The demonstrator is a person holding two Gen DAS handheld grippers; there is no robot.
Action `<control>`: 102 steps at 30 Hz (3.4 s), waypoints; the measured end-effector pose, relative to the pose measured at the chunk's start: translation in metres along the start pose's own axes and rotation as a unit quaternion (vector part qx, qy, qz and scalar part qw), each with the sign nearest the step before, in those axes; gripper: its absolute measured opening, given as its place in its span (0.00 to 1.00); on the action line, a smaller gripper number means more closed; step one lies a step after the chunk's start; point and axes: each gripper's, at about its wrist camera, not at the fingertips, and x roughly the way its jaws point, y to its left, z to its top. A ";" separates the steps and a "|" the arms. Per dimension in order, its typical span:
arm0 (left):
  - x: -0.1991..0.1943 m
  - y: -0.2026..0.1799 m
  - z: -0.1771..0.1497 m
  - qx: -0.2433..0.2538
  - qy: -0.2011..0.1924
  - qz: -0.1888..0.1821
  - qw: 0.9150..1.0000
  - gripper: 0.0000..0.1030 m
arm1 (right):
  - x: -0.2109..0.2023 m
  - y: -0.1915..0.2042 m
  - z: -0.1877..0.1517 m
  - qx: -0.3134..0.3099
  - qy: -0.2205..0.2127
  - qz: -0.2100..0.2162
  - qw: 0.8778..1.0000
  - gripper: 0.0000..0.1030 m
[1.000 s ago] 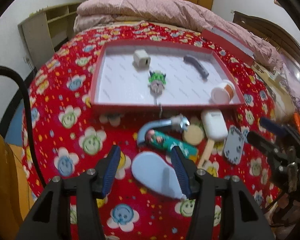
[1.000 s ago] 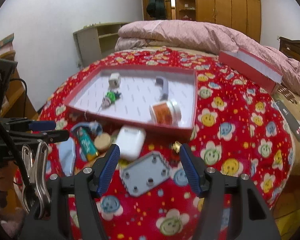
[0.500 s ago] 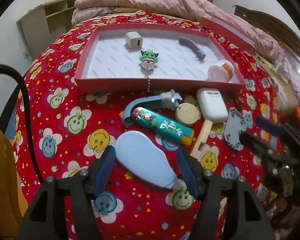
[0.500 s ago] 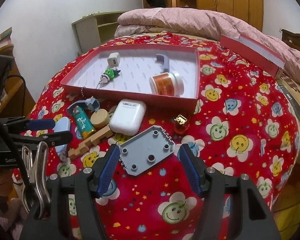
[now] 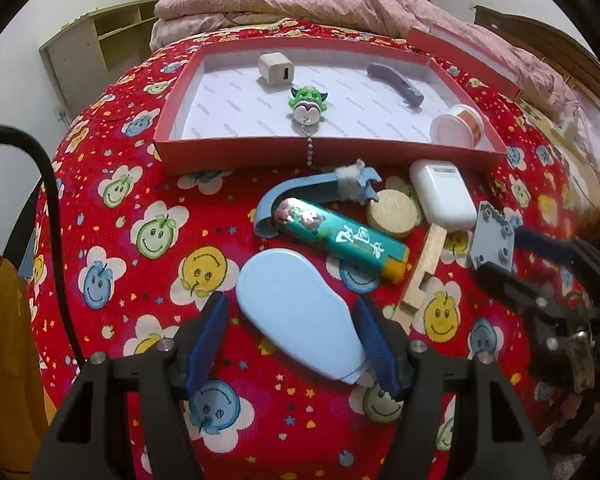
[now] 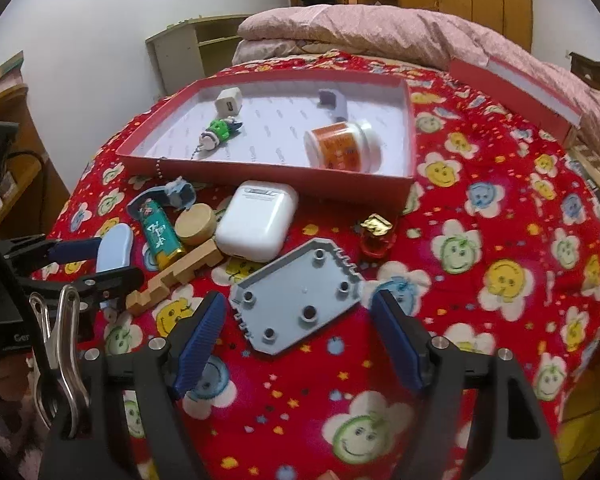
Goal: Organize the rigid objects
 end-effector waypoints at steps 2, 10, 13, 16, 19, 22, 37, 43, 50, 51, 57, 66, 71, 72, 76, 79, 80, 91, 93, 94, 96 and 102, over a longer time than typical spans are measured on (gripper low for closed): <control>0.000 0.000 0.001 0.002 -0.002 0.000 1.000 0.66 | 0.003 0.002 0.001 0.000 0.001 0.006 1.000 0.75; 0.000 -0.001 0.001 0.009 -0.014 0.000 1.000 0.59 | 0.011 0.012 0.002 -0.014 -0.005 -0.028 1.000 0.74; -0.001 0.000 0.001 0.010 -0.015 -0.003 1.000 0.55 | 0.010 0.011 0.001 -0.014 -0.009 -0.035 0.999 0.70; -0.002 0.002 0.000 0.010 -0.015 -0.007 1.000 0.55 | 0.008 0.007 0.000 -0.007 -0.013 -0.026 1.000 0.70; -0.004 0.002 -0.001 0.014 -0.015 -0.012 1.000 0.54 | 0.007 0.005 -0.001 -0.003 -0.016 -0.022 1.000 0.70; -0.008 0.003 -0.002 0.016 -0.019 -0.018 1.000 0.54 | 0.004 0.001 -0.002 0.007 -0.020 -0.013 1.000 0.70; -0.032 0.011 0.021 0.005 -0.058 -0.016 0.998 0.54 | -0.010 0.000 -0.002 0.011 -0.040 -0.007 0.999 0.70; -0.036 0.016 0.036 -0.001 -0.072 -0.016 0.997 0.54 | -0.014 0.000 0.002 0.009 -0.044 -0.004 0.999 0.70; -0.035 0.018 0.057 -0.003 -0.078 -0.011 0.997 0.54 | -0.021 0.000 0.014 0.006 -0.050 0.006 0.999 0.70; -0.034 0.018 0.060 -0.004 -0.077 -0.010 0.997 0.54 | -0.022 0.000 0.017 0.002 -0.051 0.005 0.999 0.70; -0.029 0.025 0.079 -0.015 -0.080 -0.008 0.997 0.54 | -0.024 -0.004 0.040 -0.004 -0.058 0.010 0.998 0.70; -0.016 0.028 0.104 -0.020 -0.076 -0.009 0.997 0.54 | -0.019 -0.008 0.075 -0.010 -0.073 0.007 0.997 0.70; -0.007 0.026 0.114 -0.022 -0.074 -0.008 0.997 0.54 | -0.011 -0.014 0.091 -0.006 -0.077 0.009 0.997 0.70; -0.004 0.026 0.115 -0.021 -0.073 -0.008 0.997 0.54 | -0.008 -0.015 0.094 -0.005 -0.077 0.007 0.997 0.70; 0.009 0.024 0.121 -0.022 -0.066 -0.007 0.998 0.54 | 0.002 -0.018 0.105 -0.002 -0.078 0.000 0.997 0.70; 0.017 0.024 0.124 -0.023 -0.061 -0.004 0.998 0.54 | 0.011 -0.022 0.111 0.004 -0.078 -0.004 0.997 0.70; 0.020 0.023 0.126 -0.024 -0.060 -0.003 0.998 0.54 | 0.014 -0.023 0.112 0.006 -0.078 -0.006 0.997 0.70; 0.036 0.017 0.136 -0.016 -0.071 0.010 0.997 0.55 | 0.052 -0.038 0.120 0.019 -0.062 -0.026 0.998 0.70; 0.037 0.017 0.136 -0.014 -0.072 0.007 0.997 0.55 | 0.056 -0.039 0.120 0.019 -0.063 -0.026 0.997 0.70; 0.038 0.017 0.137 -0.016 -0.071 0.001 0.997 0.55 | 0.057 -0.039 0.120 0.017 -0.065 -0.029 0.997 0.70; 0.039 0.015 0.138 -0.014 -0.074 -0.001 0.997 0.55 | 0.058 -0.038 0.118 0.009 -0.071 -0.035 0.997 0.70; 0.042 0.008 0.141 -0.012 -0.076 -0.008 0.997 0.55 | 0.058 -0.037 0.116 0.007 -0.080 -0.035 0.996 0.70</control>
